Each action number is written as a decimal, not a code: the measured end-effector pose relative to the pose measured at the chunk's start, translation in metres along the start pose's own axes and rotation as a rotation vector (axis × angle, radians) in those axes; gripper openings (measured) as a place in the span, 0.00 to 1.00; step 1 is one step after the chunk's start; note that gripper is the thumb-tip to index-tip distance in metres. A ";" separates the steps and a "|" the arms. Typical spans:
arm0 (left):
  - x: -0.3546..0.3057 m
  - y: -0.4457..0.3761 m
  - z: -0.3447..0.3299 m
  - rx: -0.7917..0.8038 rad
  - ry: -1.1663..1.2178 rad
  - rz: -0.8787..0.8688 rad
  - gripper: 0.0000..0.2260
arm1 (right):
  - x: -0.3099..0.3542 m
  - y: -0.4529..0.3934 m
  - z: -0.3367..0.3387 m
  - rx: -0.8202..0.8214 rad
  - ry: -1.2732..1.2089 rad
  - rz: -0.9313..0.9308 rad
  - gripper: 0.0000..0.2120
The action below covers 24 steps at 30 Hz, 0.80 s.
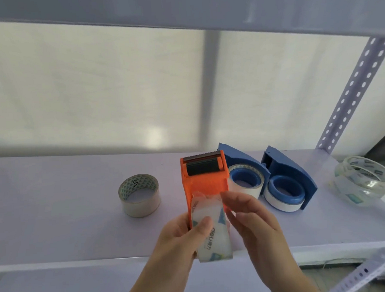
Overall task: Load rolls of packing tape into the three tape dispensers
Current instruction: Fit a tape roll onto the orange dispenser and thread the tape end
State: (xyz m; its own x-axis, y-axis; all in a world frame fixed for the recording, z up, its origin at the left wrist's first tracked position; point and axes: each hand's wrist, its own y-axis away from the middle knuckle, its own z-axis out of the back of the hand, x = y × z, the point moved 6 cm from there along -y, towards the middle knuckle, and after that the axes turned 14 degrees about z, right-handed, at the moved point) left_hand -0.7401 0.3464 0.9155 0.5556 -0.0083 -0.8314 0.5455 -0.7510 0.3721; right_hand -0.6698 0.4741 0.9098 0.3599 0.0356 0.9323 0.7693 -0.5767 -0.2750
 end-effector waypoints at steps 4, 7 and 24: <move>-0.004 0.004 -0.003 -0.029 -0.063 -0.039 0.10 | 0.029 0.003 -0.010 0.195 0.129 0.097 0.18; -0.004 0.004 -0.005 -0.055 -0.129 -0.033 0.09 | 0.036 0.001 -0.016 0.290 0.375 0.142 0.19; 0.000 0.006 -0.003 -0.102 -0.273 0.006 0.02 | 0.057 -0.007 -0.021 0.069 0.817 0.489 0.08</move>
State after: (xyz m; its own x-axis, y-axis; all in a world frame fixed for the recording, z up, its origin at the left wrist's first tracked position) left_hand -0.7351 0.3436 0.9192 0.3774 -0.2004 -0.9041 0.6107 -0.6801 0.4057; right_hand -0.6661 0.4630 0.9698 0.1900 -0.7926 0.5794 0.6703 -0.3265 -0.6664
